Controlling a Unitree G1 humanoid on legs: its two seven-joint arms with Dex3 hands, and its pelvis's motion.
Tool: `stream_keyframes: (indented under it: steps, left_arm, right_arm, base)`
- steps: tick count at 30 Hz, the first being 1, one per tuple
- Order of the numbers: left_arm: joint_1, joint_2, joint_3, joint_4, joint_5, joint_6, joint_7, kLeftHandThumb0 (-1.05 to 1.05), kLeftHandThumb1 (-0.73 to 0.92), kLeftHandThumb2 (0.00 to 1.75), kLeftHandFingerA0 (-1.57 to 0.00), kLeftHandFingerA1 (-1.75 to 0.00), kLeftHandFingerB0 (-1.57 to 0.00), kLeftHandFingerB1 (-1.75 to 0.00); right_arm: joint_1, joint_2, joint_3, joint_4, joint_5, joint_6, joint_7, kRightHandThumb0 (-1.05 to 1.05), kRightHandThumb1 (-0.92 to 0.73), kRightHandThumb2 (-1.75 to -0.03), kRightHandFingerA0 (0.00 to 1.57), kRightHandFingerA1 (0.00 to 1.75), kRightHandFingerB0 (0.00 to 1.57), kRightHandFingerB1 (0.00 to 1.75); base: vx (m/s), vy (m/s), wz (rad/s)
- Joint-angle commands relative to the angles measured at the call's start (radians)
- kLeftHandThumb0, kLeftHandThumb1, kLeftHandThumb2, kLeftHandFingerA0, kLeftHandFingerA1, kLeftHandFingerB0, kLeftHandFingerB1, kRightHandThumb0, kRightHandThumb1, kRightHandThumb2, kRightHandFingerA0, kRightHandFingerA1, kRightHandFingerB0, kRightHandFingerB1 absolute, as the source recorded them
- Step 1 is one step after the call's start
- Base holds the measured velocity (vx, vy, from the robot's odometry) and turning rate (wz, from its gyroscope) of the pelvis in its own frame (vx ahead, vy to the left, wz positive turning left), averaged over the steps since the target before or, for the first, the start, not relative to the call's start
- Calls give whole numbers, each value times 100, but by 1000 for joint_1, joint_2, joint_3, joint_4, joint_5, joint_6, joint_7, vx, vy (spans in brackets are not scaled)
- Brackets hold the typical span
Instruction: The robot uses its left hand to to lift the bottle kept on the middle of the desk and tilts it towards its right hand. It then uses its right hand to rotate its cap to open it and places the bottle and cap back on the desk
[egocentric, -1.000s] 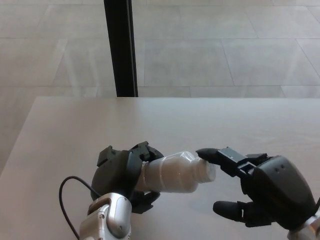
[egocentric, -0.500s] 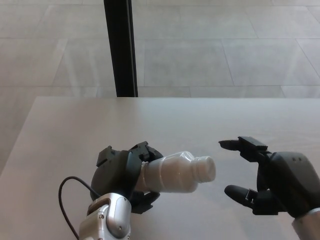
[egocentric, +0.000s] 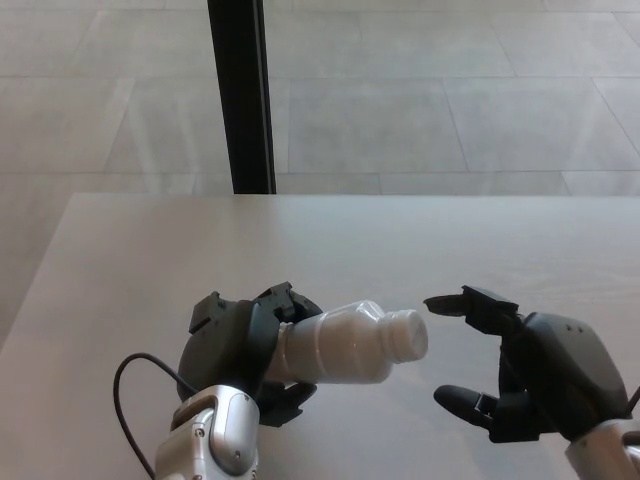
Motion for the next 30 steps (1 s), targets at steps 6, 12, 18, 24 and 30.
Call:
stream_keyframes:
  steps: [6, 12, 18, 24, 30]
  left_arm:
    - [14, 2, 0, 8, 4, 17, -12, 2, 74, 76, -74, -137, -68, -77]
    - [19, 0, 3, 3, 0, 13, -11, 3, 73, 81, -72, -164, -74, -102]
    - [12, 0, -1, 6, 3, 14, -13, 0, 77, 72, -81, -149, -74, -90]
    - [12, 4, -2, 11, 6, 5, -7, 0, 76, 73, -81, -156, -76, -101]
    - [1, 0, 1, 10, 6, 30, -20, 1, 74, 78, -73, -153, -72, -89]
  right_arm:
    - [-34, 3, 28, -30, 19, 75, 14, -64, -60, -63, 99, 146, 44, 45]
    - [-54, 4, 35, -31, 26, 89, 10, -65, -51, -93, 116, 130, 41, 58]
    - [-63, 8, 45, -23, 22, 87, -10, -59, -61, -60, 103, 137, 45, 46]
    - [-57, 12, 57, -22, 20, 96, -13, -57, -60, -60, 105, 137, 45, 47]
    - [-57, 12, 66, -21, 17, 99, -19, -57, -61, -60, 106, 135, 45, 47]
  base:
    - [0, 0, 0]
    - [0, 0, 0]
    - [0, 0, 0]
    - [0, 0, 0]
    - [0, 0, 0]
